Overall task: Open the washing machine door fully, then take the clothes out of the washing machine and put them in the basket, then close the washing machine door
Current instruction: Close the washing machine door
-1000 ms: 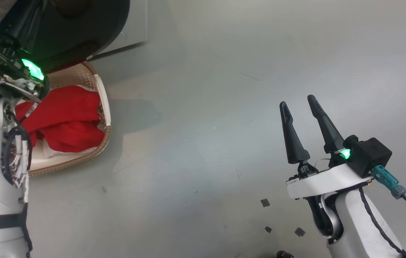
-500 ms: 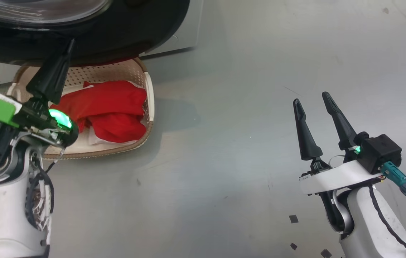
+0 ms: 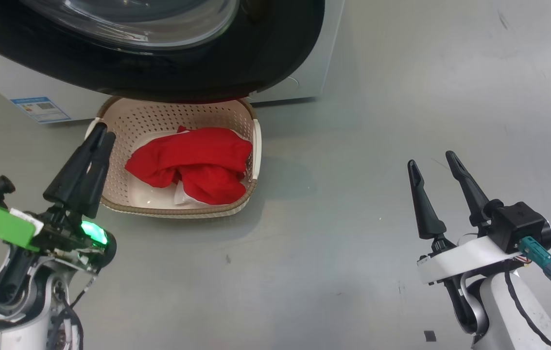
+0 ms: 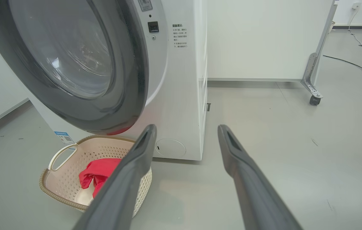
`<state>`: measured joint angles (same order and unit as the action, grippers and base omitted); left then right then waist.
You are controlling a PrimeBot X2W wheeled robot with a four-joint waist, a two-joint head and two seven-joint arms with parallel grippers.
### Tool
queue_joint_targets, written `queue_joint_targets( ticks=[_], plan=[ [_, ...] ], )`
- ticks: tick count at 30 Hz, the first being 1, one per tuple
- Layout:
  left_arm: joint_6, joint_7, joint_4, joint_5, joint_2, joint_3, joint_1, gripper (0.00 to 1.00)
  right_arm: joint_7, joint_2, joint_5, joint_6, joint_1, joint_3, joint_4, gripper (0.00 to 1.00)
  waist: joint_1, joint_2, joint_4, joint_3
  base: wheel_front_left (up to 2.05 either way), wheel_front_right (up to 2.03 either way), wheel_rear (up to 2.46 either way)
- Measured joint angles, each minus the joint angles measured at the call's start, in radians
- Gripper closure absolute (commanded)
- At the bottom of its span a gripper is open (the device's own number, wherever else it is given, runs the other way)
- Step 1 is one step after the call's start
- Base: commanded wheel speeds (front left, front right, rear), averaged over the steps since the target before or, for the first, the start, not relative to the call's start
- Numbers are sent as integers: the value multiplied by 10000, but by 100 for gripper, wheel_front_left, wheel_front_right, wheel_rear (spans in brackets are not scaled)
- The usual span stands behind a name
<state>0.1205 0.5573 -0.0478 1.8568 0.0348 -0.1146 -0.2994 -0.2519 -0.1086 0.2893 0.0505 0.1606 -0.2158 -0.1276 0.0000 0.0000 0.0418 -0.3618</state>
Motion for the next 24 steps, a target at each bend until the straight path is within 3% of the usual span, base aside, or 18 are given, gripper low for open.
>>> queue_joint_targets(
  ticks=[1,3,4,12,19,24],
  plan=[
    [0,63,81,25,-13,23,174,52,0,-8,-4,0,-64,4,-19,0,0,0,-78,79,0,0,0],
    [0,48,205,25,-25,63,504,14,0,-12,-4,0,-128,17,-50,0,0,0,-232,236,0,0,0],
    [0,44,265,27,-27,63,670,0,0,-13,-4,0,-141,31,-65,0,0,0,-304,317,0,0,0],
    [0,-499,606,414,-17,-123,1792,0,0,-6,-6,0,-357,50,-132,0,0,0,-701,985,0,0,0],
    [0,-1745,1058,238,-21,-29,2431,0,0,46,-6,-6,-697,107,-157,0,0,0,-871,1448,0,0,0],
    [0,-2949,1546,-1751,-19,-42,2623,0,0,61,-6,-21,-842,219,-125,0,0,0,-917,1703,0,0,0]
  ],
)
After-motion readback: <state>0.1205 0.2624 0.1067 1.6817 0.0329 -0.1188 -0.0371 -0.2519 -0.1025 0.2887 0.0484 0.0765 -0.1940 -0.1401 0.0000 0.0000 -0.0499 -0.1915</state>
